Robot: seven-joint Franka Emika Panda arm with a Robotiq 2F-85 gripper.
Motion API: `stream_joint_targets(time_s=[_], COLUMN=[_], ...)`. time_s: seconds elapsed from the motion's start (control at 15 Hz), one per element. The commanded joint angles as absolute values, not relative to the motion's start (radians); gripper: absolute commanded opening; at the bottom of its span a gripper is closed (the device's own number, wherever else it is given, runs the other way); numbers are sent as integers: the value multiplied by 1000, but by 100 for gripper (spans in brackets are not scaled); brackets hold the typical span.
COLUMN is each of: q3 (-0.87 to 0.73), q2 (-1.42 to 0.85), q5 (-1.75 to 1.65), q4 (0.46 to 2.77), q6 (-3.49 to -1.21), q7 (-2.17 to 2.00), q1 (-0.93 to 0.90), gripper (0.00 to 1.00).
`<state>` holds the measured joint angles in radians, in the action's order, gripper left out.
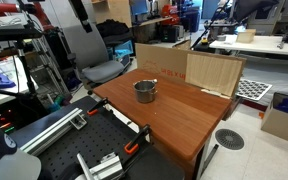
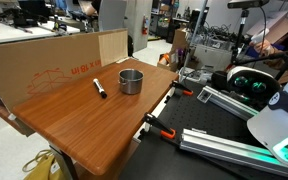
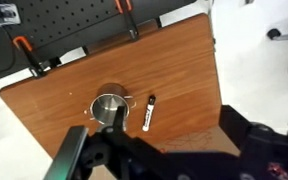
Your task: Place the marker in the pot
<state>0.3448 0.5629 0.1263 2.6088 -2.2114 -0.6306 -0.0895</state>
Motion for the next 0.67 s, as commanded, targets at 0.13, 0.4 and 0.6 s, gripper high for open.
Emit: stream_joint_targets(time_s=[0.13,0.4,0.6], q3=[306,281,262], q2=[461,362,284], q5=[165,168,158], q4=[2535,2468,2406], q6=[-2254,-2266,-2273], q7=[-637,-649,-677], q1=[-78,-55,-36], gripper=[100,100,100])
